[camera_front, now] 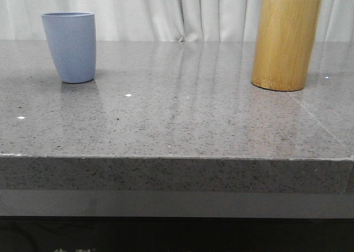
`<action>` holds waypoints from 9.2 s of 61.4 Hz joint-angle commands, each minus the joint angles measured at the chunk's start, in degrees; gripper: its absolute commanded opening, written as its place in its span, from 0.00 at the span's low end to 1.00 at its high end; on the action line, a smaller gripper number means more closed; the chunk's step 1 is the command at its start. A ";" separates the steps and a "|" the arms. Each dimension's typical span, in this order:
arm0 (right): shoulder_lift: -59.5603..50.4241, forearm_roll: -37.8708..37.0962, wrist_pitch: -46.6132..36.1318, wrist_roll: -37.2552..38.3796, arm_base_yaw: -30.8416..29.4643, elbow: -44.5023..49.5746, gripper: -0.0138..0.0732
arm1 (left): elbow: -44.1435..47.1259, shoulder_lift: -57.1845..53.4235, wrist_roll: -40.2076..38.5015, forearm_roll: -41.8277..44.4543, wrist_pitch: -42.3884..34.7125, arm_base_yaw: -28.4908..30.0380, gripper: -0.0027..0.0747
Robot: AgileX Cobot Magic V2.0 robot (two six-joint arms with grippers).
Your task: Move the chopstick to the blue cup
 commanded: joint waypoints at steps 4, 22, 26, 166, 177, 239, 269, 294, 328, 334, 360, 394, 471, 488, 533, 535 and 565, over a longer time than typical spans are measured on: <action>0.20 0.74 -3.00 -0.45 -0.25 -1.96 0.74 | -7.83 3.77 0.11 1.26 1.93 -0.46 0.68; 0.20 0.74 -3.00 -0.45 -0.25 -1.96 0.74 | -13.85 11.46 0.11 2.11 4.66 -0.46 0.61; 0.20 0.74 -3.00 -0.45 -0.25 -1.96 0.74 | -13.91 11.97 0.11 2.11 4.46 -0.46 0.54; 0.20 0.61 -4.65 -0.45 -0.25 -1.96 0.74 | -32.44 16.92 -0.42 -1.03 9.76 -21.29 0.42; 0.20 0.61 -9.05 0.28 -0.25 -1.96 0.74 | -33.49 13.88 -1.94 -1.45 10.32 -21.29 0.38; 32.75 23.64 -3.16 -5.89 -10.42 -33.66 0.65 | 30.79 -35.60 -2.74 -0.97 -15.25 -17.82 0.28; 48.29 30.89 -1.40 -9.04 -10.42 -46.89 0.65 | 30.79 -35.60 -2.74 -0.97 -15.70 -17.82 0.28; 48.71 33.11 -1.57 -11.04 -10.42 -47.22 0.29 | 30.79 -35.60 -2.74 -0.97 -15.70 -17.82 0.28; 48.54 30.17 10.60 -16.57 -10.42 -61.95 0.08 | 30.79 -35.60 -2.74 -0.97 -15.70 -17.82 0.28; 48.54 28.90 14.27 -16.57 -10.15 -68.89 0.08 | 30.79 -35.60 -2.74 -0.97 -15.70 -17.82 0.28; 46.69 27.04 13.46 -19.86 5.56 -77.90 0.08 | 30.79 -35.60 -2.74 -0.97 -16.07 -17.82 0.28; 58.32 14.91 8.13 -19.95 19.91 -76.10 0.08 | 30.79 -35.60 -2.74 -0.97 -16.15 -17.82 0.28; 22.62 -5.03 5.78 1.67 19.75 -39.95 0.53 | 30.79 -35.60 -2.74 -0.97 -16.56 -17.82 0.28; 4.35 -5.08 -4.76 6.06 17.64 -16.69 0.53 | 30.79 -35.60 -2.74 -0.97 -16.56 -17.82 0.28; -11.07 -6.96 -5.64 6.01 17.17 -4.81 0.17 | 30.79 -35.60 -2.74 -0.97 -16.56 -17.82 0.18; -11.07 -6.96 -5.57 6.01 17.17 -4.81 0.12 | 30.79 -35.60 -2.74 -0.97 -16.56 -17.82 0.14; -11.07 -7.14 -4.74 6.01 17.17 -4.81 0.08 | 30.79 -35.60 -2.74 -0.97 -16.33 -17.82 0.01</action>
